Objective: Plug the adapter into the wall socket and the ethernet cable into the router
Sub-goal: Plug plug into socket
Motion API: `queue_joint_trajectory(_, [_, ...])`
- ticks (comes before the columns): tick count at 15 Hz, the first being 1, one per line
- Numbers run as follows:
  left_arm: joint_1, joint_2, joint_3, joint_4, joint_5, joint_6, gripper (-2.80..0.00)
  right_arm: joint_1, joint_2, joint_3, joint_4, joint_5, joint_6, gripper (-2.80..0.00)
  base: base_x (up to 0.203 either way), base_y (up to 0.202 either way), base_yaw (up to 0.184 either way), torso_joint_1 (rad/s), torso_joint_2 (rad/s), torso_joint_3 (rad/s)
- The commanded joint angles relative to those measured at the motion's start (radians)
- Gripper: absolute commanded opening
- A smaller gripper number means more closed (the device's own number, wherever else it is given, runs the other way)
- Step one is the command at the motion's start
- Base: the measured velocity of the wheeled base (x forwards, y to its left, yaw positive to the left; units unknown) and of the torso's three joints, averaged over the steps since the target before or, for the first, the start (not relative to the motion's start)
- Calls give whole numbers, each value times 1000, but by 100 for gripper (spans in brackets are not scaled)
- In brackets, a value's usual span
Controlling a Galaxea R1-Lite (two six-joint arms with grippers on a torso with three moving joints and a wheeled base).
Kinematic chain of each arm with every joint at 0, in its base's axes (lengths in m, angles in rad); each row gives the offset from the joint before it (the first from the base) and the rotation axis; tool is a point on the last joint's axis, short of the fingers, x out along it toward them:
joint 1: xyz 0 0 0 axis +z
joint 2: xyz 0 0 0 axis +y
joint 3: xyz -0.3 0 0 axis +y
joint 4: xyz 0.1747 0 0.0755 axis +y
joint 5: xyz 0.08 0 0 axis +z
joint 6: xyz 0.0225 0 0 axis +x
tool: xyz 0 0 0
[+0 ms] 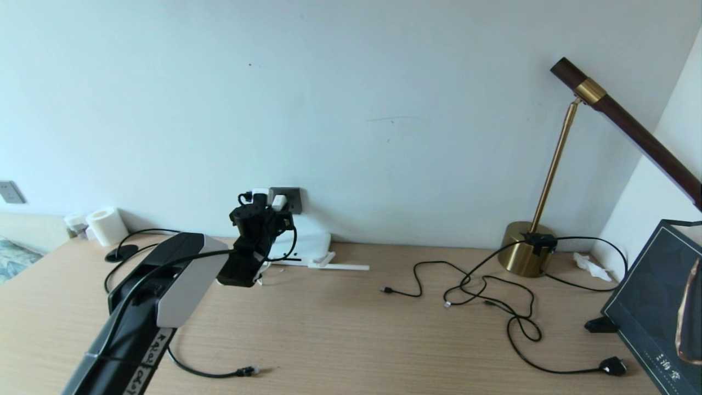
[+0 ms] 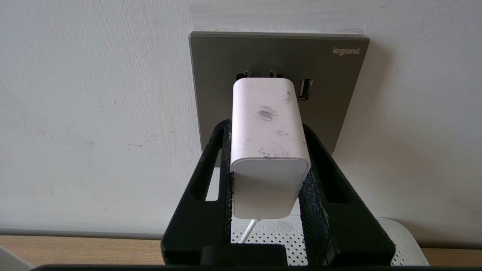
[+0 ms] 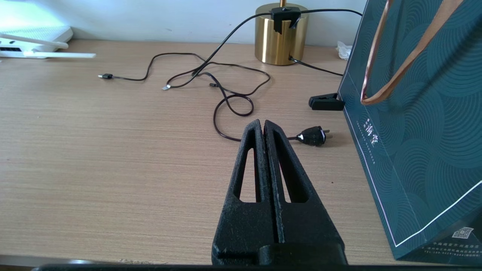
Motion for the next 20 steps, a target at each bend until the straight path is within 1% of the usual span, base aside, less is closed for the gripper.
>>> queue_joint_trajectory(1, [0,4,-10,-5,2,0,-280,0,0,0,1,0,0,-280,0,0,0,0,0,0])
queue_joint_trajectory(20, [2,9,-35,24,2,0,-280,0,0,0,1,0,0,-280,0,0,0,0,0,0])
